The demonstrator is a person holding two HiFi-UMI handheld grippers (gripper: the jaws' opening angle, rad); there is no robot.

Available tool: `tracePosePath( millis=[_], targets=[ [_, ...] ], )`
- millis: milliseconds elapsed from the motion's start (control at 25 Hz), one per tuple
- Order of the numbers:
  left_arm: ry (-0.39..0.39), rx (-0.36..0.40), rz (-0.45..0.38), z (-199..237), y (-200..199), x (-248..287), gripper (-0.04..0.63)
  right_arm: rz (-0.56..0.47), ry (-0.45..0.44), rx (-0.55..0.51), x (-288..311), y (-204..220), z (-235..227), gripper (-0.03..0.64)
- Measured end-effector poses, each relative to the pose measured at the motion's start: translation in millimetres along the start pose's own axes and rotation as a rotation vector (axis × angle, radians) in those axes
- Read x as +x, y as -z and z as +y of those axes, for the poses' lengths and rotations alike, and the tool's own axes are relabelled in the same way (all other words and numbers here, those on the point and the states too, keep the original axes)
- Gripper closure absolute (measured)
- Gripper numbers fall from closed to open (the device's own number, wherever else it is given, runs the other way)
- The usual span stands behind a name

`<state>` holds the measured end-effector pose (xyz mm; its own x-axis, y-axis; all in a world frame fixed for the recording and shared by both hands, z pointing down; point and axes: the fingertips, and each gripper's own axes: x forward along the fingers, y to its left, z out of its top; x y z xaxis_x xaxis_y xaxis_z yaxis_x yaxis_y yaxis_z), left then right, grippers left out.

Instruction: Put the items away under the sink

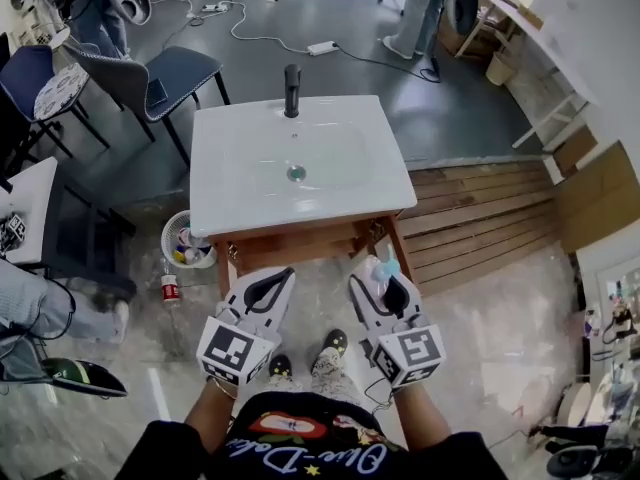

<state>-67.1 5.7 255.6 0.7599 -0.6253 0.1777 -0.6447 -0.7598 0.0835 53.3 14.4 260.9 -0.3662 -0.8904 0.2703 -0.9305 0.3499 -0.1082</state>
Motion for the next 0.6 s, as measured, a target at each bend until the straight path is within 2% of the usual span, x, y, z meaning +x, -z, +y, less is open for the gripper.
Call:
tracePosePath(
  millis=[600],
  targets=[
    [-0.05,-0.033,0.009,-2,-1,43,0.588,0.031,-0.044,0.015,21,5,-42,0.402]
  ],
)
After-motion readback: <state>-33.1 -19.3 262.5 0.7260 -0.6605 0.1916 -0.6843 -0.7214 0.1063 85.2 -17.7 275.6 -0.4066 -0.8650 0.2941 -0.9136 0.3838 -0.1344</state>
